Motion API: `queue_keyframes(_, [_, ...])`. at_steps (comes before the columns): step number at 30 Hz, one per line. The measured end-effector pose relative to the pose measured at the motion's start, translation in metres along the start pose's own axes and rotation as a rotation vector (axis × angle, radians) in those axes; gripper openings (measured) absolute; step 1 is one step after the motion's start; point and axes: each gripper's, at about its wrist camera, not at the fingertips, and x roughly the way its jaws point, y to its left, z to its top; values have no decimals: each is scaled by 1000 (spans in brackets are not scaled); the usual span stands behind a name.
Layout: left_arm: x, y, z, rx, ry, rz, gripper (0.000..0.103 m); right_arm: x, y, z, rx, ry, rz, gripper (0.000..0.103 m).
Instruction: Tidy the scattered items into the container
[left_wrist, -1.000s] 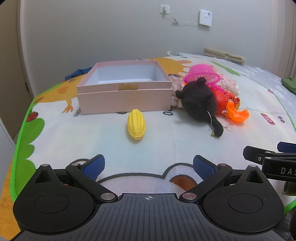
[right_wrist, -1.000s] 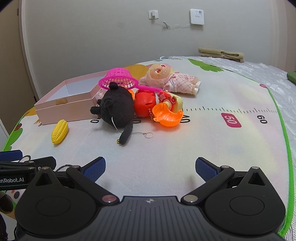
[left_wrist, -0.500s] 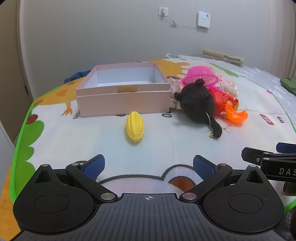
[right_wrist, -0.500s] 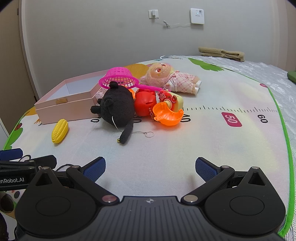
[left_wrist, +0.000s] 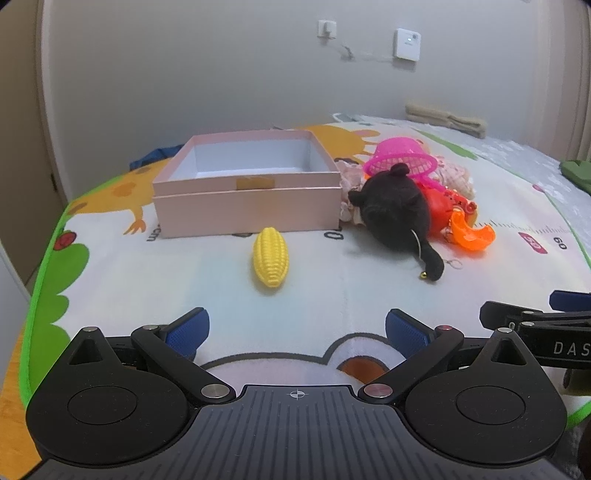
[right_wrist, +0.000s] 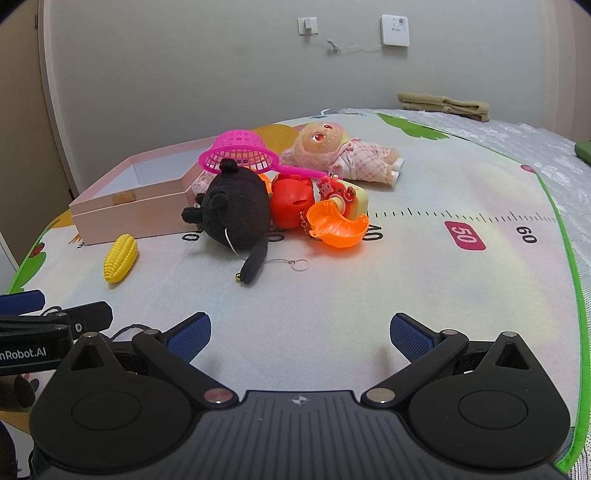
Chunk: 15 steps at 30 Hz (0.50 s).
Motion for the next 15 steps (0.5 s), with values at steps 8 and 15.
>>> queue_keyframes(8, [1,0,-1,5,-9,-26,103,1,1,0,1,5,-2,103])
queue_keyframes(15, [7,2,2,-1,-7,-98,103,6,3,5,-14,14,-12,103])
